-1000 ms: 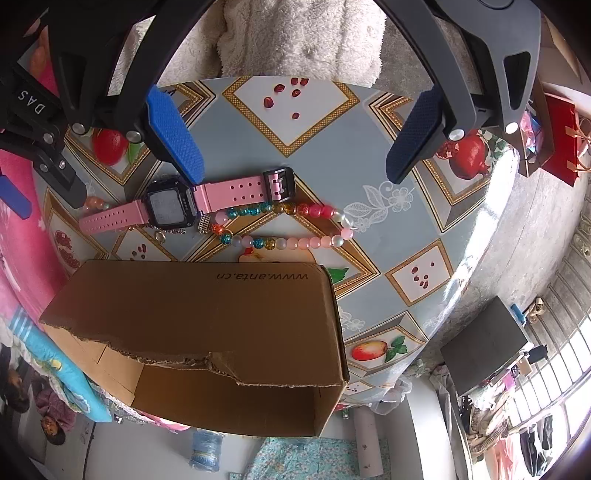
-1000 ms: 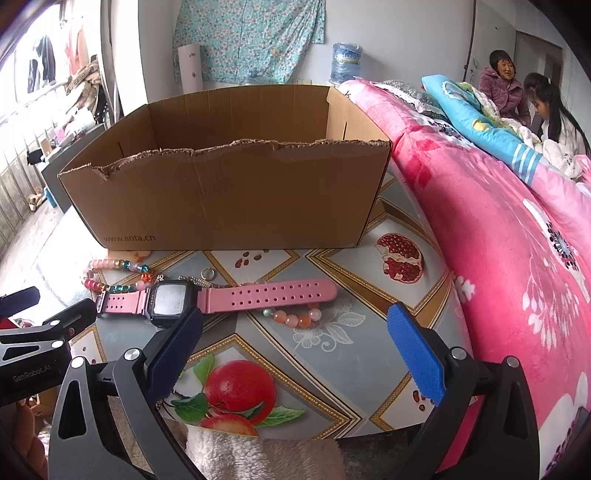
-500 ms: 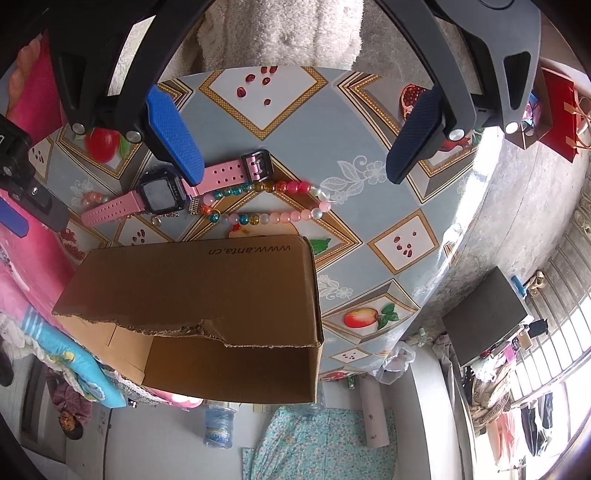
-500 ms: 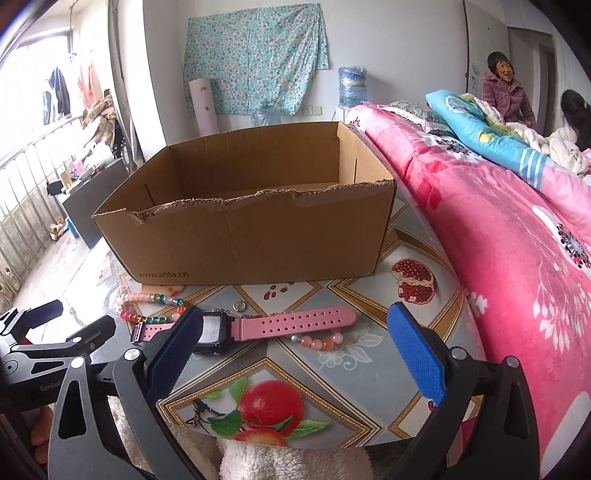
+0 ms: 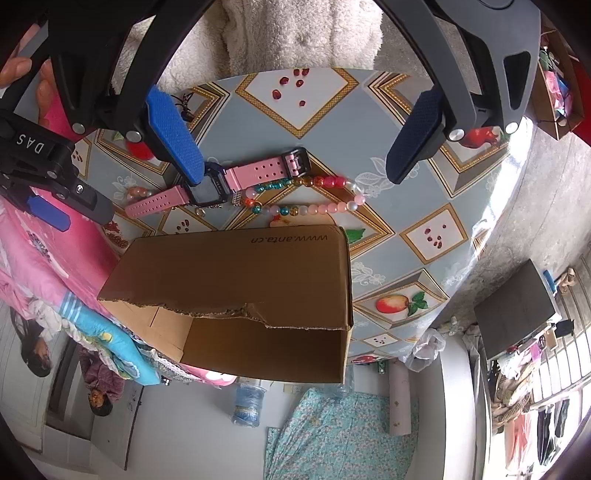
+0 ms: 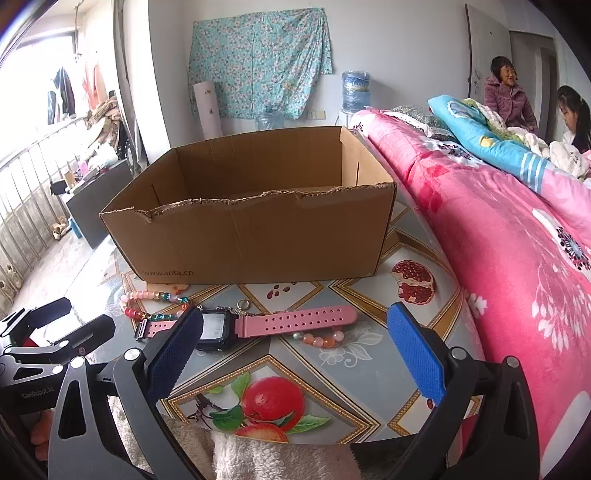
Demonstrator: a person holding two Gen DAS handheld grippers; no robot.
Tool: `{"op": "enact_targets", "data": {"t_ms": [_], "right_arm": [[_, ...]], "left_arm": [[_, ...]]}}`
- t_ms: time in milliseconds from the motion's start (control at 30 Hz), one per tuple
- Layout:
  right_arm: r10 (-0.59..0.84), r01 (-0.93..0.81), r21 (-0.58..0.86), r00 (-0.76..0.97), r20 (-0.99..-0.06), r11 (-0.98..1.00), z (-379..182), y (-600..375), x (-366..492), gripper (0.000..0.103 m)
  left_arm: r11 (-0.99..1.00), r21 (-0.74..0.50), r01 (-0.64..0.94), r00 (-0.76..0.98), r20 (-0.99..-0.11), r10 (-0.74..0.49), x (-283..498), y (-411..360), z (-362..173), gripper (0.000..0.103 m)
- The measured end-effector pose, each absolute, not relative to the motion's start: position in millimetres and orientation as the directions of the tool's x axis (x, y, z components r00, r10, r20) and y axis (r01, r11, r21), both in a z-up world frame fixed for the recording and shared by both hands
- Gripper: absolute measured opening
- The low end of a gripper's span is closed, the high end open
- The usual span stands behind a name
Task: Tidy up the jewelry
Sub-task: 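Move the right tool toward the pink watch face and open its fingers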
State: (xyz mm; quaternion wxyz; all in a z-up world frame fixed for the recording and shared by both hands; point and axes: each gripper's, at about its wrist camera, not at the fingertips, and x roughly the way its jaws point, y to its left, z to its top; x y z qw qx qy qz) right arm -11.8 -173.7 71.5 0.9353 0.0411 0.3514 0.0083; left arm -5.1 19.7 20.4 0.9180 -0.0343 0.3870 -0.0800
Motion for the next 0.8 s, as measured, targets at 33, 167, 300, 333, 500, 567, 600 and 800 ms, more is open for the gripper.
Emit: {"op": "enact_targets", "data": {"t_ms": [33, 167, 300, 333, 500, 567, 600, 800], "right_arm": [[0.038, 0.015, 0.075, 0.756, -0.653, 0.997, 73, -174, -13, 0.097], [0.016, 0.028, 0.058, 0.762, -0.647, 0.998, 74, -177, -15, 0.097], [0.025, 0.036, 0.081, 0.758, -0.652, 0.996, 70, -181, -13, 0.097], [0.025, 0.035, 0.079, 0.756, -0.654, 0.996, 69, -182, -12, 0.097], [0.033, 0.029, 0.082, 0.749, -0.662, 0.996, 65, -184, -7, 0.097], [0.040, 0.028, 0.092, 0.746, -0.664, 0.995, 64, -185, -7, 0.097], [0.043, 0.028, 0.095, 0.746, -0.664, 0.995, 63, -185, -6, 0.097], [0.054, 0.022, 0.107, 0.751, -0.658, 0.994, 64, -185, -2, 0.097]], "left_arm": [[0.981, -0.147, 0.126, 0.679, -0.708, -0.193, -4, 20, 19, 0.095], [0.967, -0.202, 0.154, 0.642, -0.723, -0.253, 1, 17, 11, 0.095], [0.966, -0.204, 0.160, 0.640, -0.723, -0.258, 4, 15, 9, 0.095], [0.966, -0.206, 0.158, 0.642, -0.722, -0.259, 4, 15, 8, 0.095], [0.962, -0.232, 0.142, 0.637, -0.722, -0.269, 7, 22, 2, 0.095], [0.960, -0.245, 0.138, 0.632, -0.724, -0.276, 8, 24, -1, 0.095], [0.960, -0.247, 0.135, 0.629, -0.727, -0.276, 9, 26, -1, 0.095], [0.965, -0.227, 0.128, 0.644, -0.721, -0.255, 14, 32, 2, 0.095]]}}
